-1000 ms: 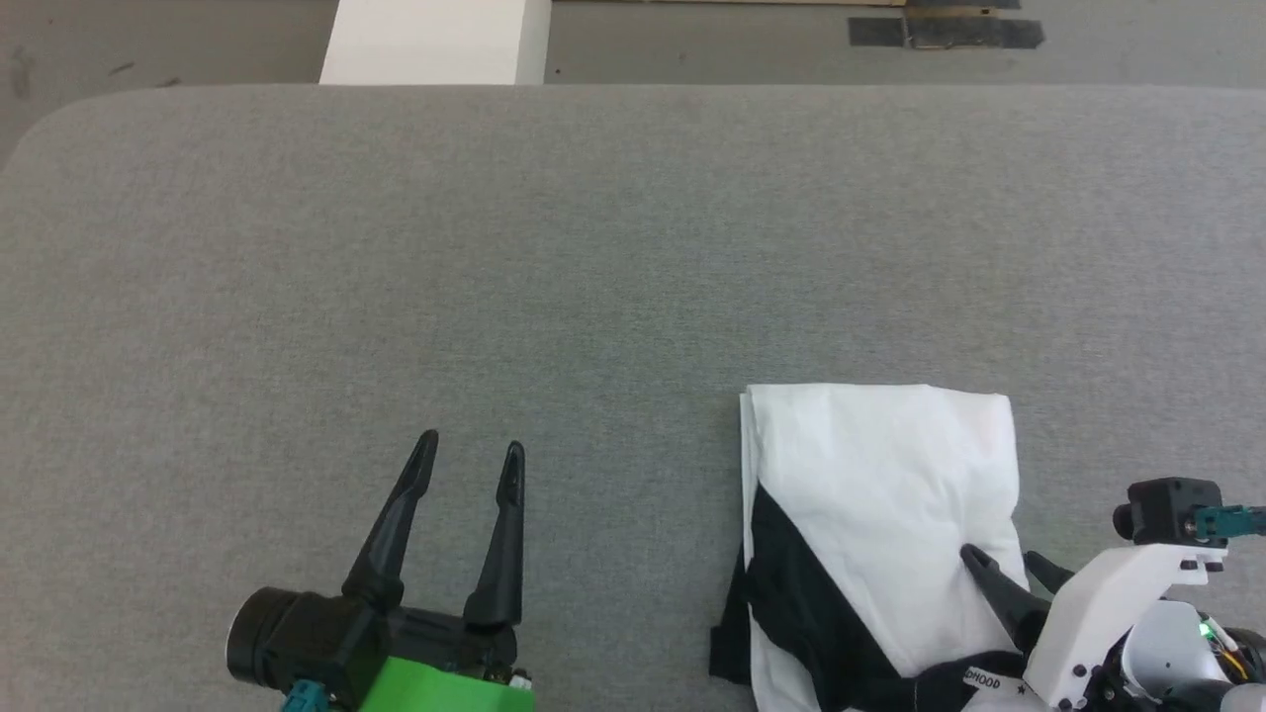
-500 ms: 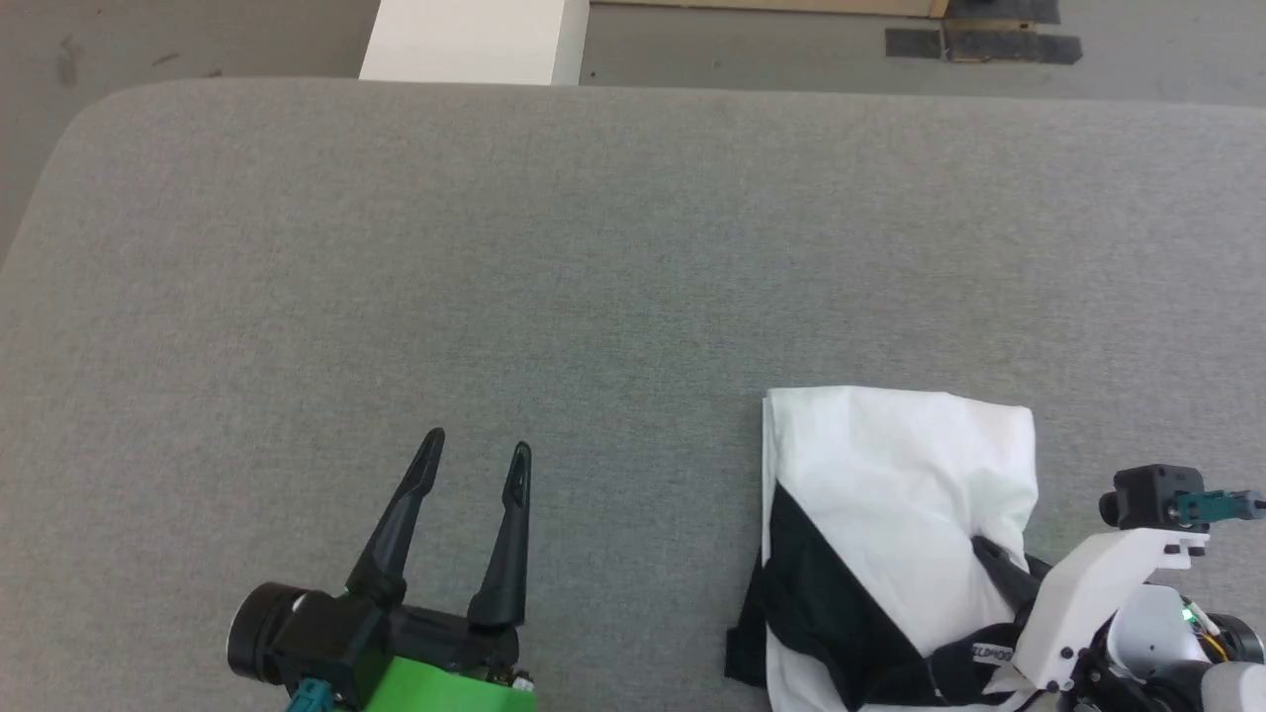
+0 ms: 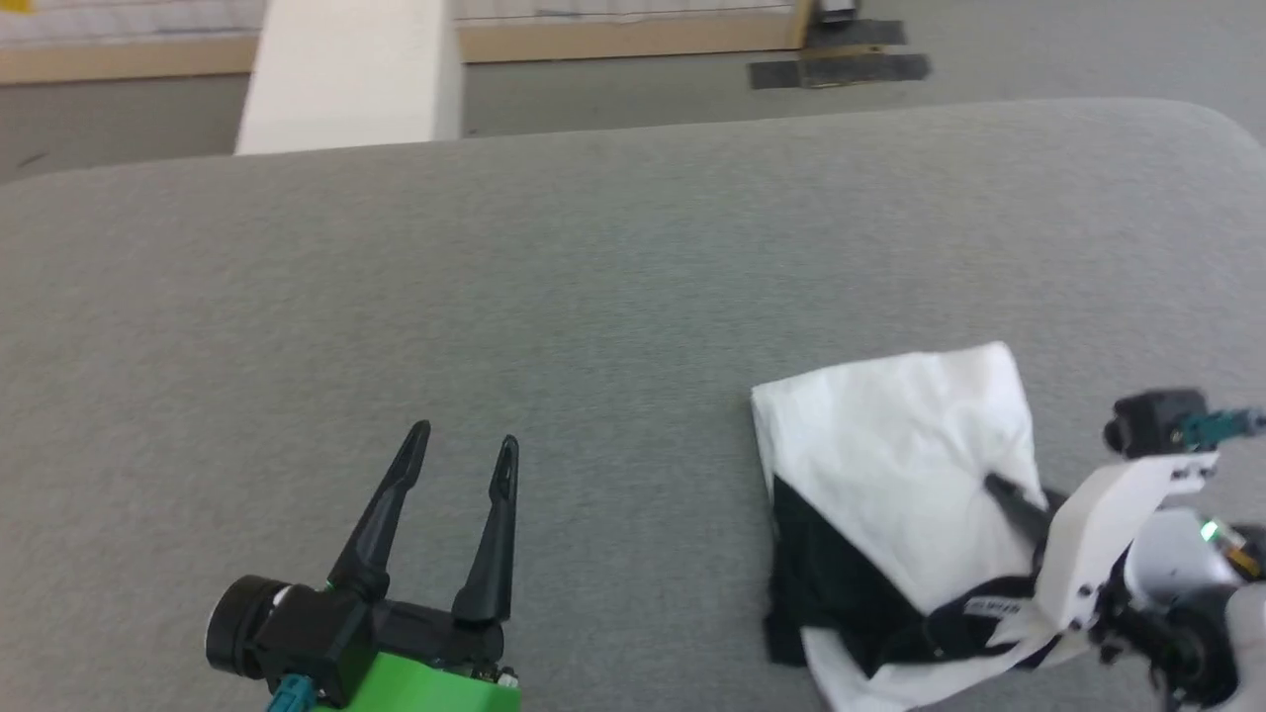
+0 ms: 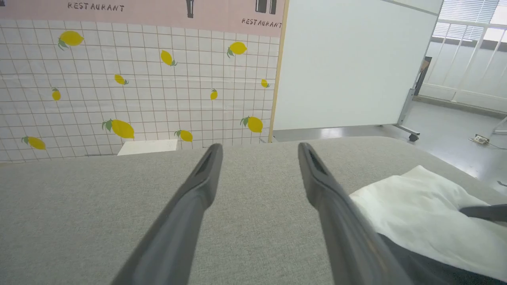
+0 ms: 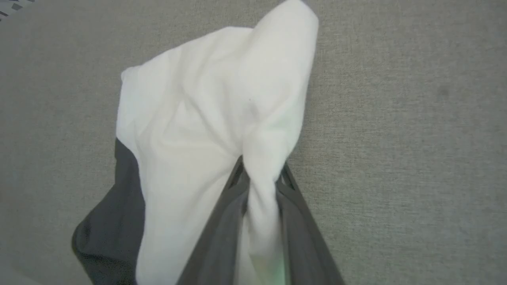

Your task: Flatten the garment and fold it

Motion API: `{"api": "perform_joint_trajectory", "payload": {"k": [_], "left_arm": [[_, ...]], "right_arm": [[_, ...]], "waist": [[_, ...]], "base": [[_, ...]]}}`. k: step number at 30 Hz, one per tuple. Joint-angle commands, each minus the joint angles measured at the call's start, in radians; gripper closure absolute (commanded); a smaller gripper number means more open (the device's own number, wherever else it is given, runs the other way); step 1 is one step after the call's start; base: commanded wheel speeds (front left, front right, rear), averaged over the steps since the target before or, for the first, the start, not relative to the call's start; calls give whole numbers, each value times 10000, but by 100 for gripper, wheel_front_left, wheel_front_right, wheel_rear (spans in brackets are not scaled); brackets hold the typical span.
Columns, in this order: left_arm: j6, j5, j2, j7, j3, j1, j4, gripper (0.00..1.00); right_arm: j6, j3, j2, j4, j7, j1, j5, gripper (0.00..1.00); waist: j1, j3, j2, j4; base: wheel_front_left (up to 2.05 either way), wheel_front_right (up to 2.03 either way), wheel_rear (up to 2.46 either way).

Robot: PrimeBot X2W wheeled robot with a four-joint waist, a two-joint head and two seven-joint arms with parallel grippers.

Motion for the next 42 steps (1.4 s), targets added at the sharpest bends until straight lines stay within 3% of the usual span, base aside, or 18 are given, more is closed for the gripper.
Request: {"api": "perform_joint_trajectory", "payload": {"k": [1, 15, 26, 32, 36, 37, 38, 42], "left_arm": [[60, 62, 93, 55, 35, -106, -77, 0], [79, 591, 267, 303, -128, -1319, -598, 0], [52, 1177, 580, 667, -189, -2346, -1185, 0], [158, 1344, 566, 650, -219, -2615, -1308, 0], [221, 1225, 466, 479, -187, -2709, -1425, 0], [234, 1209, 459, 451, -172, -2724, -1447, 0], [246, 1253, 487, 401, -160, -2755, -1482, 0], [261, 1384, 584, 156, -159, -2766, -1525, 0]], "right_arm": [[-17, 65, -300, -25, 68, -373, 106, 100], [-17, 944, -3838, 380, -111, -2926, 55, 100], [-17, 931, -5780, 2093, -1256, -4101, -802, 100], [-17, 1012, -6139, 3393, -2040, -4607, -1210, 100], [-17, 1031, -6005, 4139, -2472, -4832, -1391, 56], [-17, 1007, -5954, 4284, -2553, -4879, -1407, 13], [-17, 1006, -5909, 4433, -2651, -4934, -1453, 0], [-17, 1055, -5805, 4847, -2932, -5074, -1619, 0]], "waist": [[0, 104, 0, -816], [0, 2040, 0, -2026], [0, 3737, 0, -1726], [0, 4264, 0, -1475], [0, 4356, 0, -1421], [0, 4352, 0, -1415], [0, 4334, 0, -1410], [0, 4060, 0, -1430]], "base": [[0, 0, 0], [0, 0, 0], [0, 0, 0], [0, 0, 0], [0, 0, 0], [0, 0, 0], [0, 0, 0], [0, 0, 0]]}}
